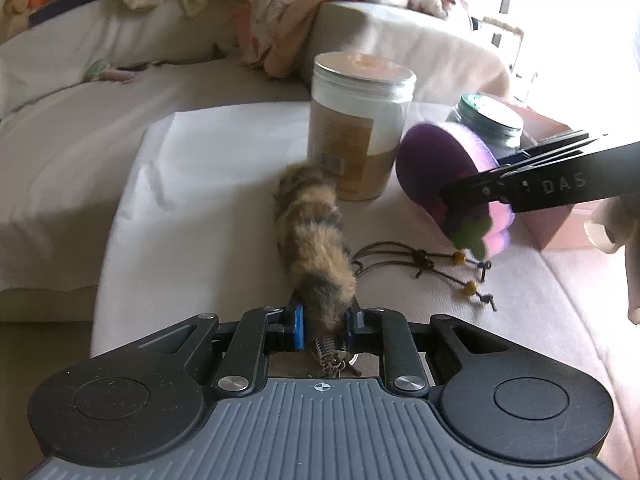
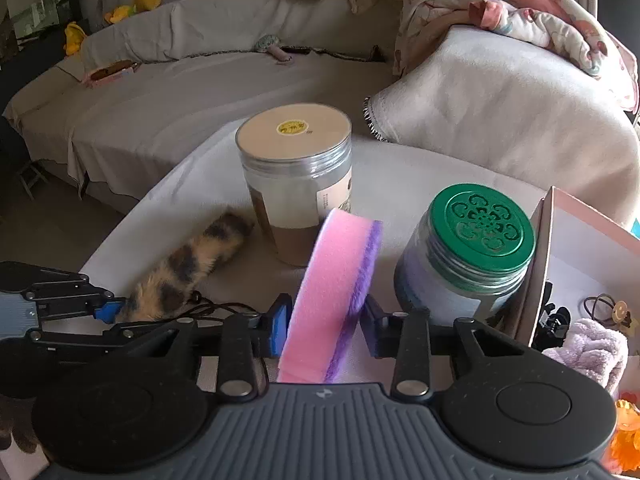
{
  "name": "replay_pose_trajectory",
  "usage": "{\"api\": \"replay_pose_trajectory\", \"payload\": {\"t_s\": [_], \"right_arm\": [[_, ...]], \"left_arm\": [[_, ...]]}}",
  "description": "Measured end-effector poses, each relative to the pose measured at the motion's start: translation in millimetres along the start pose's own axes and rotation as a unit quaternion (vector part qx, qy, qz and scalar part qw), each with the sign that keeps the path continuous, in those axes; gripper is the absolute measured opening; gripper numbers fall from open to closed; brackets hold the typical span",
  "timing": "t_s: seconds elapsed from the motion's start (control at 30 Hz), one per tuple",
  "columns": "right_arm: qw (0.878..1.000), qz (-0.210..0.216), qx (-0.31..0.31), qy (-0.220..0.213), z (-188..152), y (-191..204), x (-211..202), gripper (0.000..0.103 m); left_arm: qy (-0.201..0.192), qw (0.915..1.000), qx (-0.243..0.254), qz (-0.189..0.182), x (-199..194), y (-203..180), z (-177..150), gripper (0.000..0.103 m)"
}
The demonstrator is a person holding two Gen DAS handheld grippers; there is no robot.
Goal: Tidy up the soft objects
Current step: 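Lift the sponge with the right tool while the left tool lifts the keychain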
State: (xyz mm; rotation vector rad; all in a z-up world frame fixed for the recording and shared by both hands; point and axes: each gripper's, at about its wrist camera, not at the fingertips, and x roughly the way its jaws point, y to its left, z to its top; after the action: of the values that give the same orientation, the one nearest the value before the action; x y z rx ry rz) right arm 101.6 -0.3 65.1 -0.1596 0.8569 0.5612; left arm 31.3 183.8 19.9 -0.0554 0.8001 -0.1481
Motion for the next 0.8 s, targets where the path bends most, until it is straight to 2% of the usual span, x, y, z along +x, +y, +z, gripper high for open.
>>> {"api": "replay_pose_trajectory", "payload": {"t_s": [0.13,0.27,0.37,0.53,0.67,0.8], "right_arm": [[1.000,-0.001,0.012,-0.013,10,-9,-13,0.032],[0.999,0.009,0.017,-0.047,22,-21,-41,0.031],[0.997,0.010,0.021,-0.079,34,-34,-64,0.031],[0.990,0.013,0.047,-0.130,56,-66,-102,0.031],[0.982,-0.011,0.049,-0.180,61,-88,-138,0.031],[0.973,-0.027,0.057,-0.220,58,-113,-170,0.031]], "left_arm": [[-0.008,0.9992,-0.034,-0.019,4,13,3,0.017],[-0.033,0.9982,-0.049,-0.009,-3,26,31,0.016],[-0.074,0.9965,-0.038,0.009,-21,30,68,0.016],[-0.157,0.9870,-0.019,0.028,-57,23,143,0.016],[-0.210,0.9769,0.032,0.029,-85,-8,205,0.016],[-0.245,0.9645,0.082,0.054,-98,-45,253,0.016]]}}
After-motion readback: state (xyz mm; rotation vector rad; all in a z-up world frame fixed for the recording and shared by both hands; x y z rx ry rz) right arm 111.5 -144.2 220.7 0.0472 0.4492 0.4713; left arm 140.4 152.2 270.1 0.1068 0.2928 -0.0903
